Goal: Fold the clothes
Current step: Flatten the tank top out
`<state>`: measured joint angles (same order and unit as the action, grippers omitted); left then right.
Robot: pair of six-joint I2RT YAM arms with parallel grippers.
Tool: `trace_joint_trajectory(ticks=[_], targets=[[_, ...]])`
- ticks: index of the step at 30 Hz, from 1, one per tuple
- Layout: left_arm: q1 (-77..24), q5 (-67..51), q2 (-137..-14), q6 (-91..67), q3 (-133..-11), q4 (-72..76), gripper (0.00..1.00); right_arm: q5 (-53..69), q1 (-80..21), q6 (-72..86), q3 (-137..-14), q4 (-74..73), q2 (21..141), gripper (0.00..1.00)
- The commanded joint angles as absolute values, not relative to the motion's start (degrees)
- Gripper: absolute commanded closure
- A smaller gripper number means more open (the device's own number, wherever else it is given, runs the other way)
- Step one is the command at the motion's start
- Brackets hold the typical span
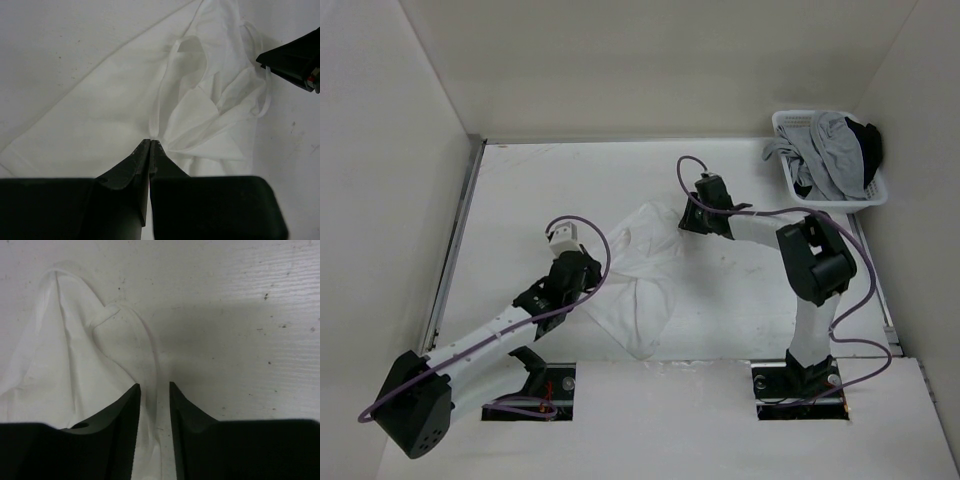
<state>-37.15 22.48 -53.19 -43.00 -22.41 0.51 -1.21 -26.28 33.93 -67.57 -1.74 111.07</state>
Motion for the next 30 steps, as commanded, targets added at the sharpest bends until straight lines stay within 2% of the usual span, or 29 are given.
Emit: trace_joint_trajectory(ticks=[1, 5, 7, 13, 20, 25, 30], targets=[[-36.5, 21.1, -52.8, -42.7, -21.6, 4.2, 0.99, 1.6, -26.4, 33.7, -70.4, -3.0, 112.0, 0.69], [-36.1, 20.3, -54.0, -42.7, -21.6, 5.8, 0.99, 1.0, -26.3, 34.6, -69.6, -0.4, 111.8, 0.94], [-35.7, 20.3, -54.6, -42.7, -22.6, 6.6, 0.99, -0.4, -26.4, 35.0, -67.8, 2.9, 109.5, 1.00], [-33.4, 20.3, -56.1, -41.4, -30.9, 9.3, 0.99, -5.0, -27.8, 33.0, -63.0, 6.6, 96.8, 1.00], [-32.5, 23.5, -51.0, -39.0, -44.5, 9.6, 0.99, -10.8, -31.1, 28.5, -61.5, 0.5, 71.6, 1.00], [-36.2, 27.7, -46.0, -34.6, -53.6, 9.4, 1.00, -16.7, -37.1, 23.2, -69.1, -7.0, 57.4, 1.00], [-44.5, 34.6, -41.8, -26.2, -61.2, 10.9, 1.00, -27.6, -50.2, 16.9, -80.0, -13.9, 51.1, 1.00]])
